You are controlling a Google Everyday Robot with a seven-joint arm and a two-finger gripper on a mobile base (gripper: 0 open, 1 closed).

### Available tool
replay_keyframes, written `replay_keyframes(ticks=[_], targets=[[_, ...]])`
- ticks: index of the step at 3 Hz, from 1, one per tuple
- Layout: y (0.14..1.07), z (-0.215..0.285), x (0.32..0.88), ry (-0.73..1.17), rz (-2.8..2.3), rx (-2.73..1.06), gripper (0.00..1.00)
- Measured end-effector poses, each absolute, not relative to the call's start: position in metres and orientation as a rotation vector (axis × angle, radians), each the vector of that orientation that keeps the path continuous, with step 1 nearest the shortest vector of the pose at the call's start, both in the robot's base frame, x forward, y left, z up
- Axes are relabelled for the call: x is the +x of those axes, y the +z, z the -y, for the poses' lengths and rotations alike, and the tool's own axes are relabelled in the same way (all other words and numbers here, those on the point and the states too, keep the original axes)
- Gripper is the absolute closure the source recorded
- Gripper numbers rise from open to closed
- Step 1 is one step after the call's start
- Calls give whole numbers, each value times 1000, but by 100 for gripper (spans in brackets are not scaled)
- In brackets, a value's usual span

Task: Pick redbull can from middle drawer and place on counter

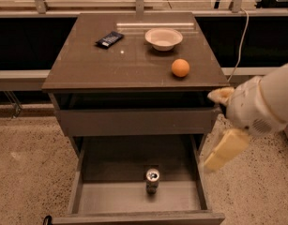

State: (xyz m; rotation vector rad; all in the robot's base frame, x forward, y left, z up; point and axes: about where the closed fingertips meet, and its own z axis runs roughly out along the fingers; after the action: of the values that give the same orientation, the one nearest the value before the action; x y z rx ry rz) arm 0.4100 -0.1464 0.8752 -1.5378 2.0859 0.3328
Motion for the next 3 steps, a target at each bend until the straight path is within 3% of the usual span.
replay_keyframes(ticks=[1,3], targets=[[858,124,397,408,-2059,-1480,0],[847,132,404,388,-2061,-1464,0]])
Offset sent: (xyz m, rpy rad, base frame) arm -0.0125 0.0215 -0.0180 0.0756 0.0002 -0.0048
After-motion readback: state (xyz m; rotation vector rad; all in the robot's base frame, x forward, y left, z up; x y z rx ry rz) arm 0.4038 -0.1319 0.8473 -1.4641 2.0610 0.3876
